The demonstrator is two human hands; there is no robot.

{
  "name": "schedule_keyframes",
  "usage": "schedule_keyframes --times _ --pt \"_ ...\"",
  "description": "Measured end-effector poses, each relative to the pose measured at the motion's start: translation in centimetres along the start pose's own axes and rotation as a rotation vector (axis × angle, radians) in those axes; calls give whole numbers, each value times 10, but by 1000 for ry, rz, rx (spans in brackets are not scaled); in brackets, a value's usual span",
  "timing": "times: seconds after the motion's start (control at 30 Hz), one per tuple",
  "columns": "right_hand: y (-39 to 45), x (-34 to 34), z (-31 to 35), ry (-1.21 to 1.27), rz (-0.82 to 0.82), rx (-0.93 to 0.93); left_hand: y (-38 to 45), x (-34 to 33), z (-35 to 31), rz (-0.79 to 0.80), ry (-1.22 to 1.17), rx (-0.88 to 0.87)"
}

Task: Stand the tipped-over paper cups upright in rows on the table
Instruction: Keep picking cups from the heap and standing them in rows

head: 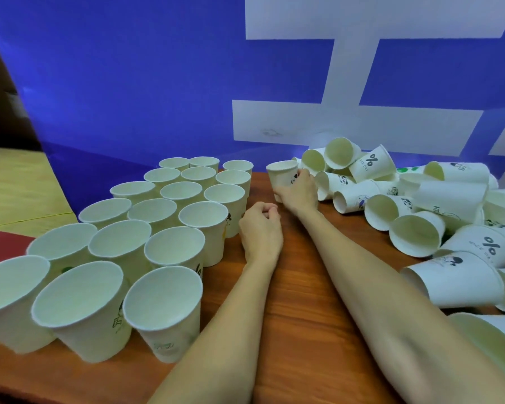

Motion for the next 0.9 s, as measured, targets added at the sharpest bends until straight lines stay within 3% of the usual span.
schedule_keyframes --times 0.4,0.9 --pt "18 -31 -9 172 63 25 3 -8 5 -5 -38 47" --pt "13 -27 -9 157 95 0 3 -2 -1 -34 -62 55"
Point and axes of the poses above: each hand's wrist, its own y-axis towards the middle knuckle, its own x-axis out of the back of the hand, z = x × y, the point moved 3 cm from there along y, towards the middle knuckle, and after that the axes turned 7 degrees about -y, right-handed, at the moved point
